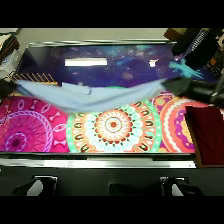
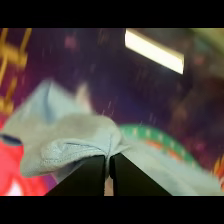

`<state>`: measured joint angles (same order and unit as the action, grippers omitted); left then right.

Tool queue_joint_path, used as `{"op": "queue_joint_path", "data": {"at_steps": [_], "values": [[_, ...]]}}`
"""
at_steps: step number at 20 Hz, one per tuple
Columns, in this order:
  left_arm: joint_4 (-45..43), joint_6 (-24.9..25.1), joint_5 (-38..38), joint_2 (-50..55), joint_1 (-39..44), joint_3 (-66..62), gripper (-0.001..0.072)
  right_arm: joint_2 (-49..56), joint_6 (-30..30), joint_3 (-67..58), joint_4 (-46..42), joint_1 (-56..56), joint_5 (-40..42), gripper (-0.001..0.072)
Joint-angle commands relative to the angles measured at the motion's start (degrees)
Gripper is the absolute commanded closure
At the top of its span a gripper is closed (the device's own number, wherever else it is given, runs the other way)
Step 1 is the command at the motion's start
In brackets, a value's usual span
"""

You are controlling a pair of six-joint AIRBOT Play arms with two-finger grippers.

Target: Fold the clothes and pants, and hang the long-sleeved shirts on hangers.

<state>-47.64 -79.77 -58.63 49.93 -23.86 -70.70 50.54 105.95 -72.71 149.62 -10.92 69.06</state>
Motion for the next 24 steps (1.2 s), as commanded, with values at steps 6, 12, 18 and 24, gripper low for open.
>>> {"op": "queue_joint_path", "data": {"at_steps": [6,12,18,24], "values": [[-21.3,-20.3,7.5,-15.8,0.0,-26.9,0.0692,-6.4,-13.7,-43.3,-9.8,0.0,-6.0,0.067],[-15.8,-14.0,0.5,-9.2,0.0,-26.7,0.0691,-0.2,-21.0,-43.3,-18.9,0.0,2.9,0.067],[-8.0,-4.2,-10.4,17.7,8.7,-24.3,0.0691,23.6,-20.6,-40.9,-19.5,0.1,17.7,0.067],[-8.9,-4.2,-1.5,47.6,20.1,-23.6,0.0691,48.1,-16.8,-37.2,-20.0,0.9,10.4,0.067]]}}
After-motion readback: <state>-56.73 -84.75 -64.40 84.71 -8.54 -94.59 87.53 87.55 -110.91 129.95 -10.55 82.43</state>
